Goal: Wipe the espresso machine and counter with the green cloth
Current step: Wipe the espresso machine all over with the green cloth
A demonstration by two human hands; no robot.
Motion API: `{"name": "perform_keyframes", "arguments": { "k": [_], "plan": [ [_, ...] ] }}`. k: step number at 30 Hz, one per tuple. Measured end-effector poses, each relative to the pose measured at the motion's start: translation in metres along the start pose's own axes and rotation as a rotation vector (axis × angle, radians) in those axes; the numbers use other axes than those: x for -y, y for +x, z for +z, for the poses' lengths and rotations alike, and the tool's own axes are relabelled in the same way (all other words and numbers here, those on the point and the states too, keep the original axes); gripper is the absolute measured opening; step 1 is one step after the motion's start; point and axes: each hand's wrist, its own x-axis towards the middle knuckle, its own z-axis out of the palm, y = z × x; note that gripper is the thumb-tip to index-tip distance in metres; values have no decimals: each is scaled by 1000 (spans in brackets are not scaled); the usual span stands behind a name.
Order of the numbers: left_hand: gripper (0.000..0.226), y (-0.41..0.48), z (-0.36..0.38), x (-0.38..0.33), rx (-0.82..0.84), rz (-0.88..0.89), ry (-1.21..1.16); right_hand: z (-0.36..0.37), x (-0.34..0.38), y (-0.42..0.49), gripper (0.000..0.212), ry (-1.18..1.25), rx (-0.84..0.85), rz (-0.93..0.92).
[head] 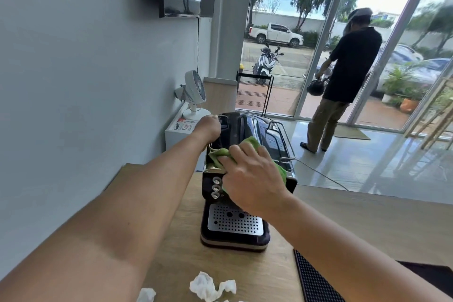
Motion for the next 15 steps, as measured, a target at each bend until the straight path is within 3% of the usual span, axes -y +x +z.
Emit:
{"name": "perform_keyframes", "arguments": {
  "k": [3, 5, 10, 15],
  "plan": [
    [35, 1, 0, 3, 17, 2, -27, -7, -18, -2, 43, 241, -36, 137],
    [34, 3, 1, 6, 21, -14, -92, -15, -26, 4, 45, 409, 66, 282],
    [39, 4, 3, 5, 38, -71, -247, -6, -50, 57, 57, 535, 478, 536],
    [38, 5, 6, 6, -2, -56, -298, 35, -65, 118, 58, 464, 456, 584]
  ]
}}
